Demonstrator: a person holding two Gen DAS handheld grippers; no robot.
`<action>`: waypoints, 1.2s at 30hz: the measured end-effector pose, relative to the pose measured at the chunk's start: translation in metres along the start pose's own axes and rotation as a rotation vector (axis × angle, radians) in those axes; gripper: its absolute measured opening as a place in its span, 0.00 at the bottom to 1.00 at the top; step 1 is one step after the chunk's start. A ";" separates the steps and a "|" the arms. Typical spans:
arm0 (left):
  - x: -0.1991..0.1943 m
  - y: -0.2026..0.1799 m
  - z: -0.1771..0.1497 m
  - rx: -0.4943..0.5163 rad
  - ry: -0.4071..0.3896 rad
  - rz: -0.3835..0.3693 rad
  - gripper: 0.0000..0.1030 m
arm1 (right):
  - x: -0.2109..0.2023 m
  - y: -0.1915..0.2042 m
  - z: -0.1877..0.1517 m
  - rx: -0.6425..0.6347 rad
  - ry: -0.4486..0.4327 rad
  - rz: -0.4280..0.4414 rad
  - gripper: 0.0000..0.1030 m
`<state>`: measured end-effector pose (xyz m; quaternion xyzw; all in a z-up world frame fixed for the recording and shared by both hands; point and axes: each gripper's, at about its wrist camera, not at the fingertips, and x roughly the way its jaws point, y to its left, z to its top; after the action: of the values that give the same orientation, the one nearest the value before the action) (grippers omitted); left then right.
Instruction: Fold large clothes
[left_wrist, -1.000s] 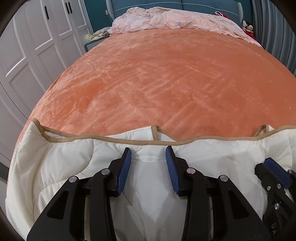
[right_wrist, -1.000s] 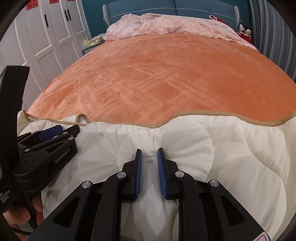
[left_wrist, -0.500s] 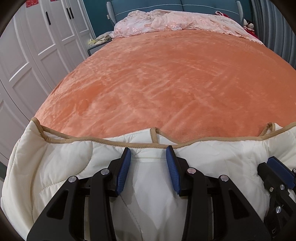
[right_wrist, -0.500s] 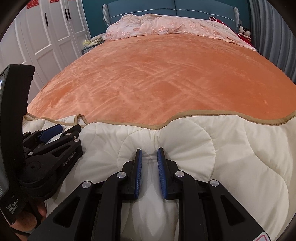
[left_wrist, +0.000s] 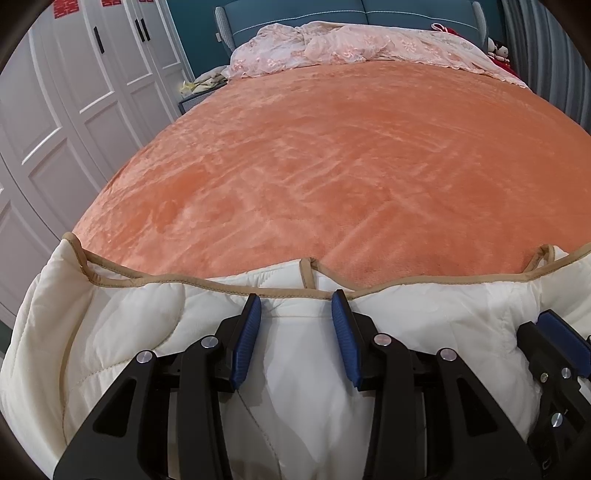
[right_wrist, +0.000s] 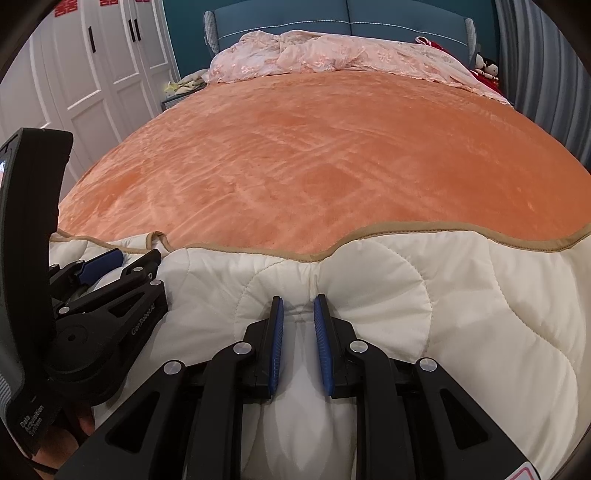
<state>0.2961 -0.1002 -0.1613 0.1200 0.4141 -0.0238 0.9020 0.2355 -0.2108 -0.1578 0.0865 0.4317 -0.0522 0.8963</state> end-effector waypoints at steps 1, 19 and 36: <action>-0.001 0.002 0.001 -0.008 0.003 -0.012 0.37 | -0.001 -0.001 0.001 0.002 0.001 0.004 0.18; -0.113 0.131 -0.093 -0.227 0.033 -0.120 0.46 | -0.122 0.051 -0.087 -0.059 -0.022 0.114 0.18; -0.113 0.122 -0.121 -0.182 -0.003 -0.068 0.48 | -0.114 0.062 -0.114 -0.107 -0.018 0.048 0.18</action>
<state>0.1501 0.0400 -0.1284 0.0235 0.4172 -0.0166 0.9084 0.0883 -0.1247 -0.1317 0.0482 0.4235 -0.0082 0.9046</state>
